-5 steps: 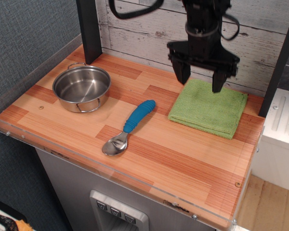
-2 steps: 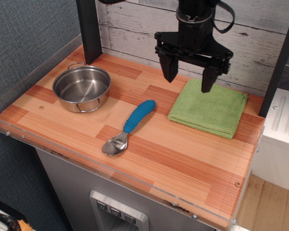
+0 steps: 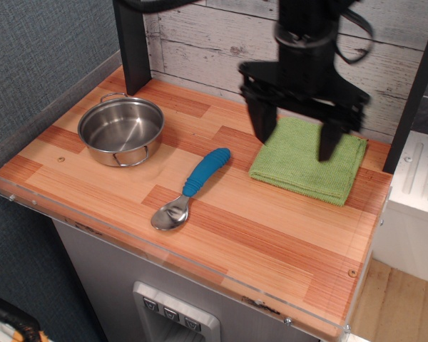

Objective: Place the green cloth on the far edge of the table

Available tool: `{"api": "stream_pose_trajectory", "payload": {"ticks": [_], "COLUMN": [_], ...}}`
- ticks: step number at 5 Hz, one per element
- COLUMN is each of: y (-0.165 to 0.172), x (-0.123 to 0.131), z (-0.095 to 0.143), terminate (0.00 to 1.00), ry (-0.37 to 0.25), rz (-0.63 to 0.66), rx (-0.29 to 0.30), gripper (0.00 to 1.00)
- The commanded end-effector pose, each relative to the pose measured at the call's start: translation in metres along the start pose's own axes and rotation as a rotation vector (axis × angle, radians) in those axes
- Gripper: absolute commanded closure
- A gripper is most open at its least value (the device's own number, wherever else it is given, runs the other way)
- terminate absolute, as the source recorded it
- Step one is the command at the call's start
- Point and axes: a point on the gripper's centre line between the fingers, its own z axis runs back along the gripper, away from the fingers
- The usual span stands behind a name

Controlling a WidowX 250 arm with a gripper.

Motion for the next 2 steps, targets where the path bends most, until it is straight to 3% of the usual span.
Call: {"api": "stream_pose_trajectory", "payload": {"ticks": [1, 2], "y": [-0.037, -0.047], "x": [-0.024, -0.031], "z": [0.035, 0.049], "terminate": [0.0, 0.0], "ry": [-0.072, -0.097], "rz": [-0.115, -0.174], "rx": [-0.034, -0.042], "gripper": [0.0, 0.0]}}
